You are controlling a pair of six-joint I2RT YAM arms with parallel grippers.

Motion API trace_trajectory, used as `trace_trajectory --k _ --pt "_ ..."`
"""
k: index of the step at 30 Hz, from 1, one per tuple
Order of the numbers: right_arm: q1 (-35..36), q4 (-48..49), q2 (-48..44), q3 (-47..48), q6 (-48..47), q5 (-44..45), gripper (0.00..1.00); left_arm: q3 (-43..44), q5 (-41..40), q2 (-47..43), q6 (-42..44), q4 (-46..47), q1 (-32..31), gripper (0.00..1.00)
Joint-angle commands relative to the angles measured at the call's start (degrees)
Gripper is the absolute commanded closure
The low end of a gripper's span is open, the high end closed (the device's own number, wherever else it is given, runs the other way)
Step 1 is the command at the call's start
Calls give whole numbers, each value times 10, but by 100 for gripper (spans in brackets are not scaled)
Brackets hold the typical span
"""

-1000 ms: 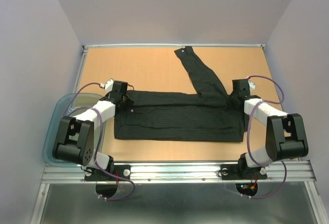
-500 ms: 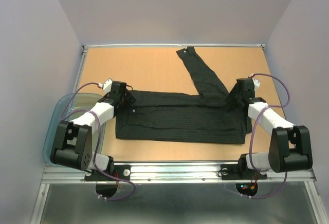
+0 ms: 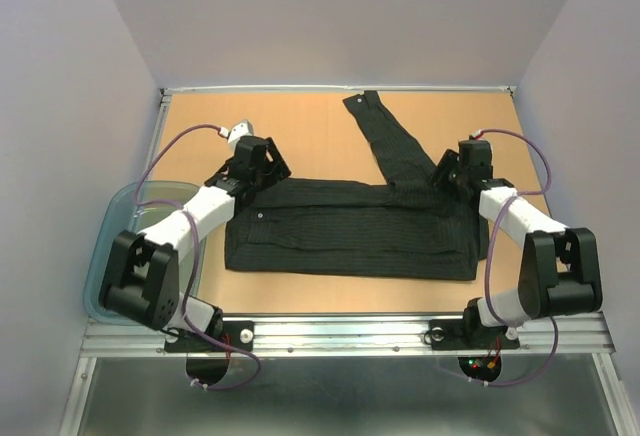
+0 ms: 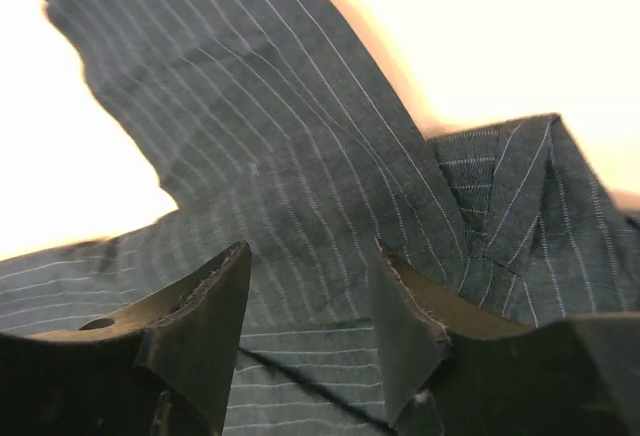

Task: Fold and stack the long sleeve shirts
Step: Fold the shirt

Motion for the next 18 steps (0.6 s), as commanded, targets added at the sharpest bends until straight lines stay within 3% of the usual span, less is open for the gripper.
trace_trajectory --k 1,9,18 --pt "-2 46 34 -30 29 0 45 -11 14 61 11 41 2 19" --pt "-15 53 38 -87 35 59 47 -27 -5 141 -29 21 9 24" --pt "-20 27 -31 -104 26 73 46 -64 -12 116 -13 -4 50 26"
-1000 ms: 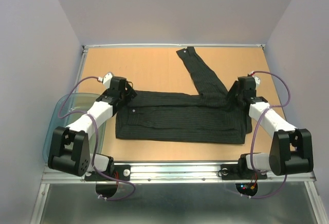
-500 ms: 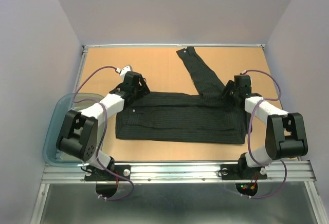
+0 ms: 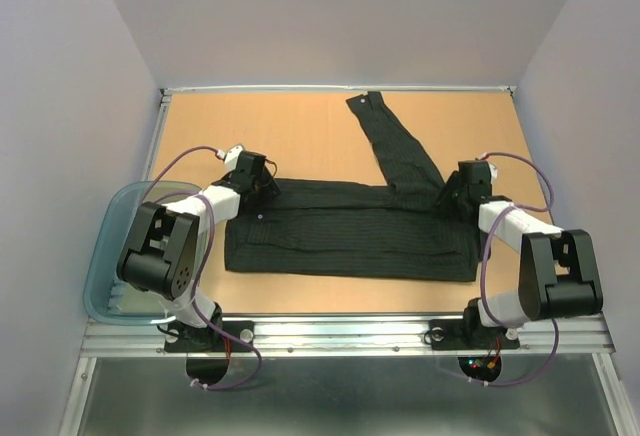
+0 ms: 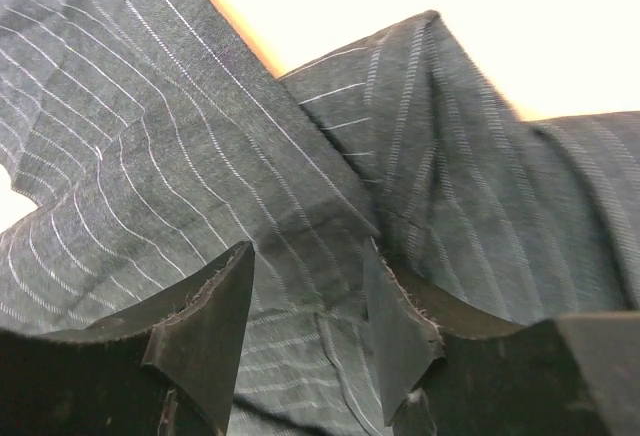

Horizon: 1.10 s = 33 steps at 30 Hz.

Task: Fold and stack the long sleeve shirts
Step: Fold the shirt

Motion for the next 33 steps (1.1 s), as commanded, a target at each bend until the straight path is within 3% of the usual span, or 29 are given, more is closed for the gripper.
trace_trajectory --k 1,7,11,17,20,27,33 --pt "-9 -11 -62 -6 -17 22 46 -7 -11 -27 22 -37 14 25" --pt "-25 -70 -104 52 -5 72 42 16 -16 -87 21 -80 13 18" --pt "-55 -78 -102 58 36 17 36 6 -45 -111 -8 -108 15 10" --pt "-63 -72 -74 38 74 -26 36 -24 -41 -103 -36 -95 30 10" --pt "-68 -57 -70 21 78 -27 36 -25 -37 -89 -35 -86 32 13" --pt "-78 -33 -57 -6 69 -41 37 -17 -35 -55 -28 -70 37 38" --pt "-81 -20 -52 -21 68 -39 37 -6 -41 -44 -22 -80 37 46"
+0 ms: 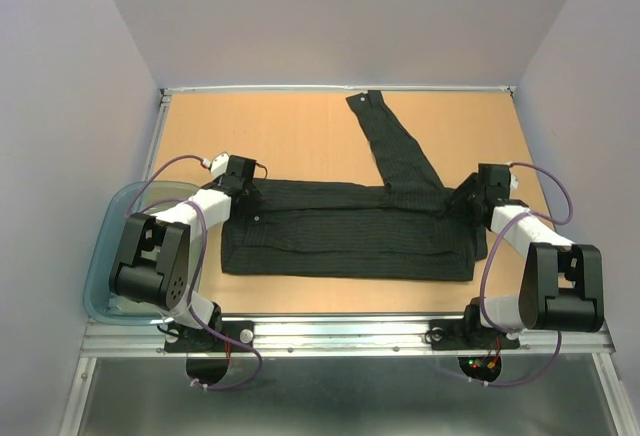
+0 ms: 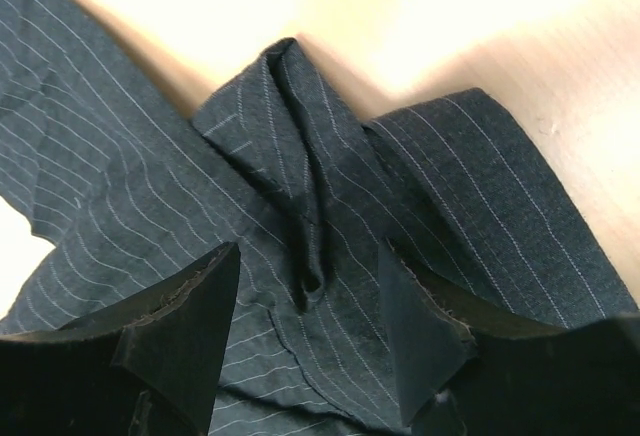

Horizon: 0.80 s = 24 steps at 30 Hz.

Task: Fold and stack the long sleeve shirts
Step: Fold the shirt

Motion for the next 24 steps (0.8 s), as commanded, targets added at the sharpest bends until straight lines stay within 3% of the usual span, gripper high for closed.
trace_trajectory --k 1,9,24 --pt "-6 36 0 -19 -1 -1 37 12 -19 1 4 0 3 48" --pt "-22 40 5 -31 -18 22 43 32 -61 5 37 -20 3 83" --pt "-50 50 39 -39 -26 38 51 76 -113 33 110 -48 3 83"
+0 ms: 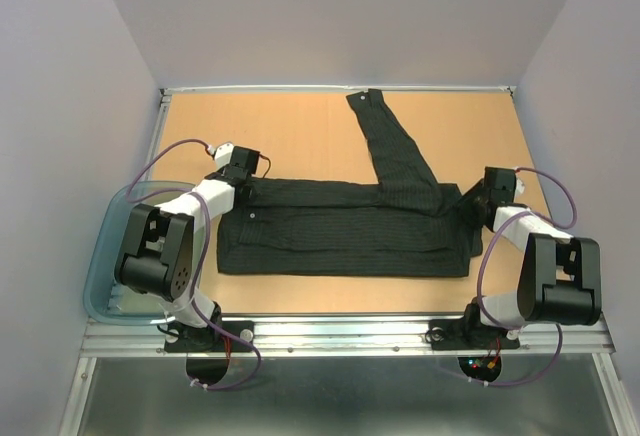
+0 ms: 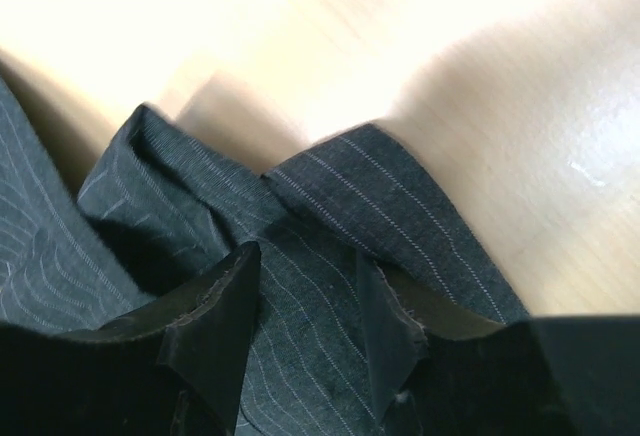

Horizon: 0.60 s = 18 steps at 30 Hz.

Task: Fold and stack the long sleeve shirts
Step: Fold the shirt

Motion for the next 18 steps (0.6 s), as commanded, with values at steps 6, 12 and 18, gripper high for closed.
trace_trajectory --k 6,12,18 --pt "-24 6 10 -8 -13 20 51 26 -35 18 22 -30 2 74" --pt "-24 1 -45 17 -30 -37 45 35 -7 -18 18 -34 -1 27" --pt "-24 3 -79 64 -31 -113 42 76 29 -72 18 -47 -22 14"
